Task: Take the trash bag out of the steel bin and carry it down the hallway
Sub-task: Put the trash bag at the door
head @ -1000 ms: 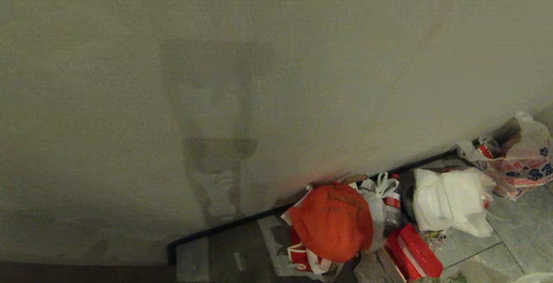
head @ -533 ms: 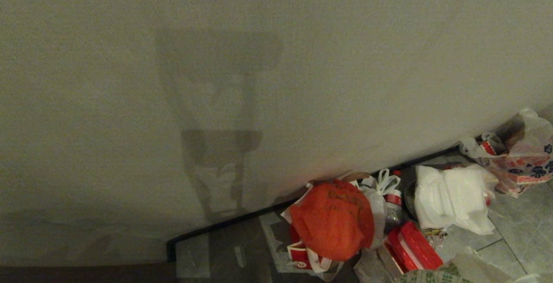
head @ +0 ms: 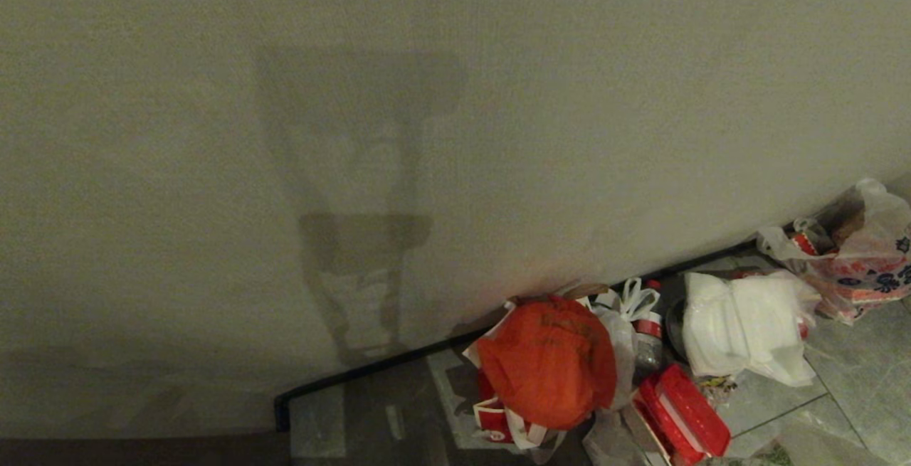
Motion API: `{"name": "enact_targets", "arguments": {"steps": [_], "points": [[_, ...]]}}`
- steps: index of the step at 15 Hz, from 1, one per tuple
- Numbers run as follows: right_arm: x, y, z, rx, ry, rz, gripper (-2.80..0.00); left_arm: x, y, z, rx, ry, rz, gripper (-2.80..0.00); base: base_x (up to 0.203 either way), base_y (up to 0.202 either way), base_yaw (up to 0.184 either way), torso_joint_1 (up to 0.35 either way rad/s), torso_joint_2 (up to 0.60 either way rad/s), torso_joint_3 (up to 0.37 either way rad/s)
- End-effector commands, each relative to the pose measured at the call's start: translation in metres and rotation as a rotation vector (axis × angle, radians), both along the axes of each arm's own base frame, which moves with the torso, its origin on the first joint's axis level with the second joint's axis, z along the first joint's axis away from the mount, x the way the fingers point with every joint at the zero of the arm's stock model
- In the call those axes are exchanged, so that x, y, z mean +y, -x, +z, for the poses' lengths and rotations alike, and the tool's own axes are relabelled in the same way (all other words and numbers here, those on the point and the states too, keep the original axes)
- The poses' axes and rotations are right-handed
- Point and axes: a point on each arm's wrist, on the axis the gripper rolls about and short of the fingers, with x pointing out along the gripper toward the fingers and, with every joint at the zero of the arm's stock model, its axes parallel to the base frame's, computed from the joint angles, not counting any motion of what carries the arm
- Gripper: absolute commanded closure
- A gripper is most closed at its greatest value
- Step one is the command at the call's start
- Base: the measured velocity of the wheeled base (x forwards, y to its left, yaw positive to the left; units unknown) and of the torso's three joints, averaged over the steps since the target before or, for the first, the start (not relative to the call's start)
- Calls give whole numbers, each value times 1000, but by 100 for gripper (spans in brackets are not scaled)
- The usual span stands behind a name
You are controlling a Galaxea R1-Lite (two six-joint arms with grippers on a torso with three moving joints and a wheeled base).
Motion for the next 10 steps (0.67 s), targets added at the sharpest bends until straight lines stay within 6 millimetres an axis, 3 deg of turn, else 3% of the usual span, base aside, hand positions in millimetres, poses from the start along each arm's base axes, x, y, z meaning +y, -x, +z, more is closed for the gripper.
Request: {"name": "enact_targets", "arguments": {"steps": [1,6,10], "points": [[0,-20,15,119,-1,8,0,0,0,0,0,0,1,0,0,0,0,0,0,0],[0,-89,42,344,-9,27,0,0,0,0,0,0,1,0,0,0,0,0,0,0],[2,-141,37,480,-4,48,0,0,0,0,0,1,1,0,0,0,0,0,0,0]]}}
